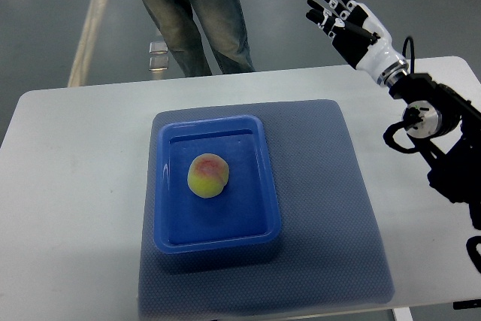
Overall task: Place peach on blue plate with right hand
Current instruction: 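Open the right hand and raise it away from the tray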
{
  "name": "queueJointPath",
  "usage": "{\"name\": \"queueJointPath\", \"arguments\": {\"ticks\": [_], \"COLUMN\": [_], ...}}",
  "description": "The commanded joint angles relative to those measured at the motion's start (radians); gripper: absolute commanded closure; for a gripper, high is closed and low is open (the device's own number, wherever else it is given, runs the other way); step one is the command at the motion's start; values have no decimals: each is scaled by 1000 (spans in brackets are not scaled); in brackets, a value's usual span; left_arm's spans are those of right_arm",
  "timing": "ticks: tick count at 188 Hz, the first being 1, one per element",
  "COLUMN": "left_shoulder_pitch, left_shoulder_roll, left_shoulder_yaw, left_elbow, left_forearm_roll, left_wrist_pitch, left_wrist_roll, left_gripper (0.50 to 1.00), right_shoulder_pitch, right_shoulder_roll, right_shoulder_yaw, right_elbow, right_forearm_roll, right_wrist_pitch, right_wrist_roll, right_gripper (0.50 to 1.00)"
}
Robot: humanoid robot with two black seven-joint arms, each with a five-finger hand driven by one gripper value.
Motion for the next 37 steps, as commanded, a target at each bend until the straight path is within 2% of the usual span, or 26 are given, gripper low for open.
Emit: {"name": "queueJointPath", "arguments": {"ticks": [1, 23, 37], "left_shoulder_pitch": [0, 0, 0], "left_shoulder_roll": [0, 0, 0], "left_shoulder_yaw": [-1, 1, 1], "left_elbow": [1, 4, 5], "left_forearm_roll": [0, 0, 0], "left_wrist_pitch": [0, 0, 0], "left_wrist_roll": [0, 0, 0], "left_gripper": [500, 500, 500], "right_shoulder_pitch": [-68, -77, -76], "right_shoulder_roll": [72, 76, 76], "right_shoulder_yaw": [37, 37, 38], "right_elbow": [-59, -85, -87], "right_forearm_roll": [70, 73, 73], "right_wrist_pitch": [2, 2, 1], "right_wrist_roll": [12, 82, 101], "right_gripper": [560, 560, 560]}}
